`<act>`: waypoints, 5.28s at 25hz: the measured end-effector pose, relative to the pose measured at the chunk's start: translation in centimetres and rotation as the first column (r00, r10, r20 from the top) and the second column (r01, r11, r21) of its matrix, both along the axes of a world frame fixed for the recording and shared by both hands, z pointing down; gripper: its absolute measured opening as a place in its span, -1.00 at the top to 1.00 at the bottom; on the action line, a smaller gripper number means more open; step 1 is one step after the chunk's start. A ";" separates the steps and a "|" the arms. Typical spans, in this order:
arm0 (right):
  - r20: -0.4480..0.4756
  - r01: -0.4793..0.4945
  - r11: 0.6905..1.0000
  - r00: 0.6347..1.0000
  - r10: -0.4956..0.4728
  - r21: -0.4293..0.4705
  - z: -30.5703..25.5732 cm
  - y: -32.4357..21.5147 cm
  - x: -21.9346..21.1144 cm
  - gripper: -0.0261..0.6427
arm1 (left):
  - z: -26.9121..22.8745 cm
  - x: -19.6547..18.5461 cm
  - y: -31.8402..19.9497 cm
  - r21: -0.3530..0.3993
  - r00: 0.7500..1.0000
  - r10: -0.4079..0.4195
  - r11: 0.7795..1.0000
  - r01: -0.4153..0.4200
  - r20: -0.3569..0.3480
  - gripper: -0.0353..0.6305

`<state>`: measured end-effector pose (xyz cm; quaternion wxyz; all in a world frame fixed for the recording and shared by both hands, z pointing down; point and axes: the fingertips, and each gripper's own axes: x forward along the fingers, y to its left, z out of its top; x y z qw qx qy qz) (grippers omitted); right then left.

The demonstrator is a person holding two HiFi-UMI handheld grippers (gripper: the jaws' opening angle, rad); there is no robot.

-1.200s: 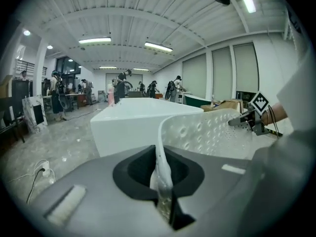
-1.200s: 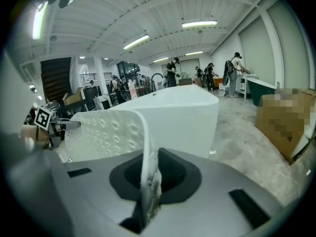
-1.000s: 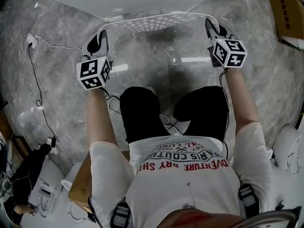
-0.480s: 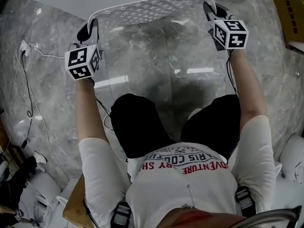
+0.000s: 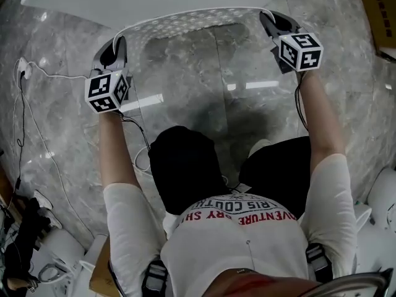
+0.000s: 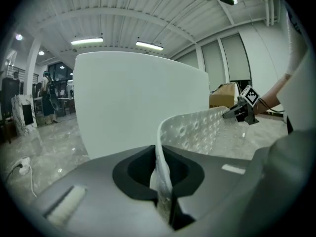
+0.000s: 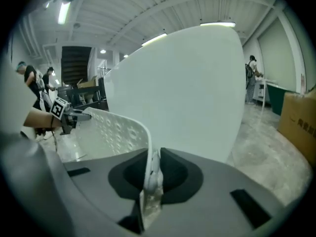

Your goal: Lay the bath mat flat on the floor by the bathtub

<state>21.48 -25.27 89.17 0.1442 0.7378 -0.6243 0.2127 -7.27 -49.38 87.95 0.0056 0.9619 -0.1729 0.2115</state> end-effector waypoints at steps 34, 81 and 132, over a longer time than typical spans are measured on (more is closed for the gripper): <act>0.336 0.138 0.874 0.941 0.030 -0.466 22.9 12.8 -8.6 0.56 | 21.7 -7.2 14.0 -0.470 0.952 0.118 0.882 0.031 0.283 0.83; 0.120 -0.083 0.912 0.982 0.143 -0.402 17.7 8.9 -3.6 0.89 | 15.7 -9.2 11.0 -0.414 0.972 -0.064 0.897 0.156 0.227 0.86; 0.048 -0.129 0.989 0.990 0.132 -0.068 -18.7 8.1 -2.8 0.90 | -19.9 3.4 14.9 -0.299 0.998 -0.048 0.952 0.060 0.047 0.86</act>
